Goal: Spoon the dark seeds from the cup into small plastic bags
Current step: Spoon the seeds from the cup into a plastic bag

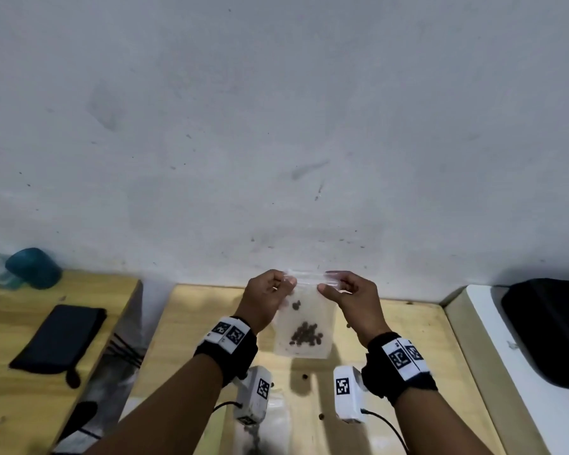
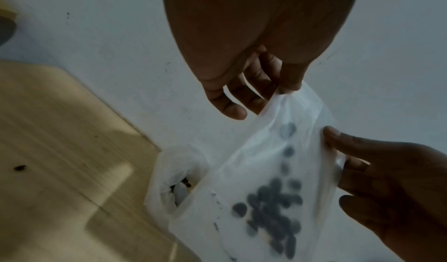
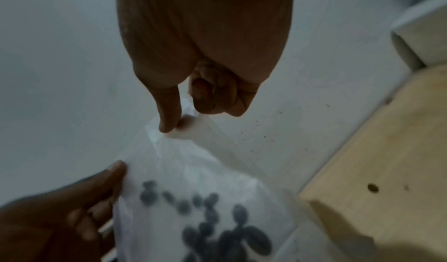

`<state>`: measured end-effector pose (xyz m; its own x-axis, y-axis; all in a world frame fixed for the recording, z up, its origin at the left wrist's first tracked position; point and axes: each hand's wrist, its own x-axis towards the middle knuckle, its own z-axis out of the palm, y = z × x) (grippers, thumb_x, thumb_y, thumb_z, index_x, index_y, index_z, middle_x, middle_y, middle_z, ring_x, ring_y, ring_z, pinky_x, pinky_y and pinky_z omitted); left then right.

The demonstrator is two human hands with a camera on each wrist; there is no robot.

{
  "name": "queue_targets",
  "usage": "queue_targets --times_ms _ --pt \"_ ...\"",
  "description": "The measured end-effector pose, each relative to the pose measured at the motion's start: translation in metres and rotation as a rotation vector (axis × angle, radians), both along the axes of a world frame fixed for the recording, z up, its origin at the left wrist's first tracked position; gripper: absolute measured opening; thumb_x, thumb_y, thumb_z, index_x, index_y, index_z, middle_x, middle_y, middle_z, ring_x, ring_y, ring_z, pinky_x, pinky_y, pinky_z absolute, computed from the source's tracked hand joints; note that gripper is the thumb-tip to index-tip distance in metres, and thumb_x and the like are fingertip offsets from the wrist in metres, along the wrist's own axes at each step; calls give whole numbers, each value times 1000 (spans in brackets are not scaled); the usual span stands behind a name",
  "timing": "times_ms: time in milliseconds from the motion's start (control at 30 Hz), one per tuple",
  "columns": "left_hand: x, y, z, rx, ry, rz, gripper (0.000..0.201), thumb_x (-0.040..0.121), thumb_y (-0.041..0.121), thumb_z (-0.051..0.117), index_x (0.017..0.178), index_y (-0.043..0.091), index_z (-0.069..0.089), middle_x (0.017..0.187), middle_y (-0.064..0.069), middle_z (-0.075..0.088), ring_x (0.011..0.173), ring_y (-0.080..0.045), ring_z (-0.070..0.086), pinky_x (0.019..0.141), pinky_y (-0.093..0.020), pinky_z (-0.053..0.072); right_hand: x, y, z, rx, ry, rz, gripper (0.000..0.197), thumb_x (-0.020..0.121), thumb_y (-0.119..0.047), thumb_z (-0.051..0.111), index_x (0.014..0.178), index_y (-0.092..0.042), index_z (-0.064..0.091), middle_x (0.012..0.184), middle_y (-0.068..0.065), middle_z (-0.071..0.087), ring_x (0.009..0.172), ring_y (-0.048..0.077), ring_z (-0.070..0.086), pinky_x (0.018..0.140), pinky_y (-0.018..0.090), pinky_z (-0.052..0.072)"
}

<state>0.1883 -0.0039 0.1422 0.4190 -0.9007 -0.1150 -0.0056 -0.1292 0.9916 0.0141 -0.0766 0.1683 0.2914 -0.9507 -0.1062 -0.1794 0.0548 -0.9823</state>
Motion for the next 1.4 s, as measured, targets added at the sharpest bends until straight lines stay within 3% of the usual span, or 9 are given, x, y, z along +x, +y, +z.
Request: queue_targets --times_ms 100,367,500,800,900,967,1067,1233,1400 --pt "-2 -1 0 -22 -1 -25 21 90 15 66 89 -6 66 85 -22 72 73 -22 67 73 -40 55 2 4 14 74 -48 81 19 81 -3 78 69 -10 64 45 -16 51 38 -1 44 38 8 33" --pt "-1 -2 1 -28 0 16 31 86 18 71 83 -12 62 84 -29 68 74 -26 66 75 -42 55 6 2 27 162 12 157 25 86 -3 72 65 -8 60 36 -16 46 32 -2 42 37 8 31" --pt "-2 1 1 -5 74 81 22 87 17 69 74 0 70 77 -16 73 68 -16 66 68 -28 54 2 -4 21 230 13 83 23 78 -19 83 66 -11 65 50 -10 50 41 8 29 44 20 22" --pt "0 0 0 67 196 135 24 88 22 67 78 0 72 75 -25 68 62 -25 60 60 -29 47 1 1 11 257 -24 -44 17 82 -24 79 80 -14 65 60 -4 60 40 7 33 40 19 25" --pt "7 1 -11 158 158 226 35 89 28 65 69 0 62 52 -2 52 56 -21 46 58 -31 40 -2 11 2 185 -13 9 19 82 -6 77 89 -13 60 62 0 61 39 1 43 39 13 32" --pt "8 7 -14 195 112 237 24 84 31 67 81 7 65 59 3 55 63 -25 54 66 -35 50 -4 19 -8 177 77 88 14 80 3 75 83 -8 66 58 -4 55 41 2 44 41 11 33" --pt "4 30 -26 199 109 178 33 80 3 68 106 20 59 84 -7 63 75 -24 61 65 -39 56 -8 33 -34 223 150 77 16 81 6 72 93 -4 75 63 0 60 44 0 51 43 9 36" --pt "2 82 -67 388 -10 49 25 79 -8 67 76 17 68 87 -9 67 69 -21 63 59 -33 57 -13 62 -81 316 345 262 18 83 8 68 95 -2 75 77 2 64 46 -4 52 46 10 39" --pt "-3 136 -108 634 35 -8 23 77 -9 65 74 12 70 71 -9 67 52 -20 59 56 -29 54 -15 96 -125 422 608 567 29 79 4 65 78 -23 74 96 9 71 94 25 68 78 35 58"
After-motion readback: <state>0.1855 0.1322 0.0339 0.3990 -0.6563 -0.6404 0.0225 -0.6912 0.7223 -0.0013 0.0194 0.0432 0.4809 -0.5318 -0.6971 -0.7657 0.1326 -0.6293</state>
